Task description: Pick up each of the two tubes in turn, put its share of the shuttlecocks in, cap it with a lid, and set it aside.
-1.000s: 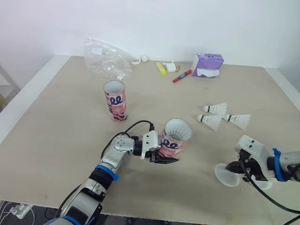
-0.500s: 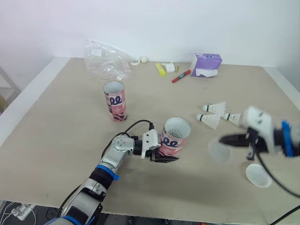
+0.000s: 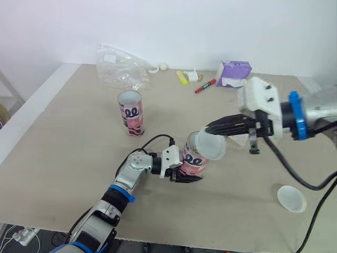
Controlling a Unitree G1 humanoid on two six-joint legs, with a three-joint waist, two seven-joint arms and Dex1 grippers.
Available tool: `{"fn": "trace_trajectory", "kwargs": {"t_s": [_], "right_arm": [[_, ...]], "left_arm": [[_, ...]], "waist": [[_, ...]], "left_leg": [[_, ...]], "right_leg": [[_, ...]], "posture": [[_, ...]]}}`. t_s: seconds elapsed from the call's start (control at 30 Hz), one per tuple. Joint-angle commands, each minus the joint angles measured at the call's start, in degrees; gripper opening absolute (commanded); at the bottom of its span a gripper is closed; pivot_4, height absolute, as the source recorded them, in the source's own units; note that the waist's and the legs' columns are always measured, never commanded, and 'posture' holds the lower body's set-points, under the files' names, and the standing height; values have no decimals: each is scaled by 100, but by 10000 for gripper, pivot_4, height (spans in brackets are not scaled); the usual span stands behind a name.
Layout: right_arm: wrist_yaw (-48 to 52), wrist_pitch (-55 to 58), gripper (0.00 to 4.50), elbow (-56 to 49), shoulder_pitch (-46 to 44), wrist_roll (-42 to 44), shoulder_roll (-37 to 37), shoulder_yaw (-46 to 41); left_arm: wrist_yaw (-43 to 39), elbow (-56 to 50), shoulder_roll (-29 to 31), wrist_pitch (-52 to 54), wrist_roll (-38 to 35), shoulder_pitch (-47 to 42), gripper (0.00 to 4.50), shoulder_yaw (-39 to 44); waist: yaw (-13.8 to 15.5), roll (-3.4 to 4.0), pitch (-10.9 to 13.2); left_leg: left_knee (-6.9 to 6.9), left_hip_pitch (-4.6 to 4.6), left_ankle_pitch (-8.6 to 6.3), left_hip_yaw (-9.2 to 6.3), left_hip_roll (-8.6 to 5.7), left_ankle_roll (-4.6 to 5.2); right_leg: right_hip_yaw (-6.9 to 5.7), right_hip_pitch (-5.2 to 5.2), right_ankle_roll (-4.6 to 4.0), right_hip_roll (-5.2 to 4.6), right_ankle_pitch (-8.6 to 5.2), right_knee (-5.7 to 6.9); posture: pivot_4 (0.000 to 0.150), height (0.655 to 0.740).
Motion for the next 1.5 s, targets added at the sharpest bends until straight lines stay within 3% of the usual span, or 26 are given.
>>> {"fn": "trace_trajectory", "kwargs": {"t_s": [0.03, 0.47, 1.47, 1.5], "right_arm": [[47, -203, 265, 120, -215, -327, 86, 113], [281, -510, 265, 320, -260, -801, 389, 332], [337, -64, 265, 218, -147, -730, 485, 213], [343, -46, 6796, 217, -150, -725, 478, 206]], "left_arm": [[23, 175, 42, 102, 170, 94, 28594, -119], [112, 85, 50, 240, 127, 180, 28594, -104], [104, 103, 31, 370, 111, 184, 28594, -104], [105, 101, 32, 373, 110, 187, 28594, -103]], "waist": [[-7, 1, 0], [-9, 2, -1], [-8, 2, -1], [-8, 2, -1]], "left_leg": [[0, 0, 0, 2, -1, 0], [0, 2, 1, -2, 1, -1], [0, 1, 1, -3, 1, -1], [0, 1, 1, -3, 1, -1]], "right_leg": [[1, -1, 2, -1, 1, 0], [-6, 0, -1, 1, 3, 0], [-8, 0, -1, -1, 2, 0], [-8, 0, -1, -2, 2, 0]], "posture": [[1500, 7400], [1500, 7400], [1500, 7400], [1500, 7400]]}}
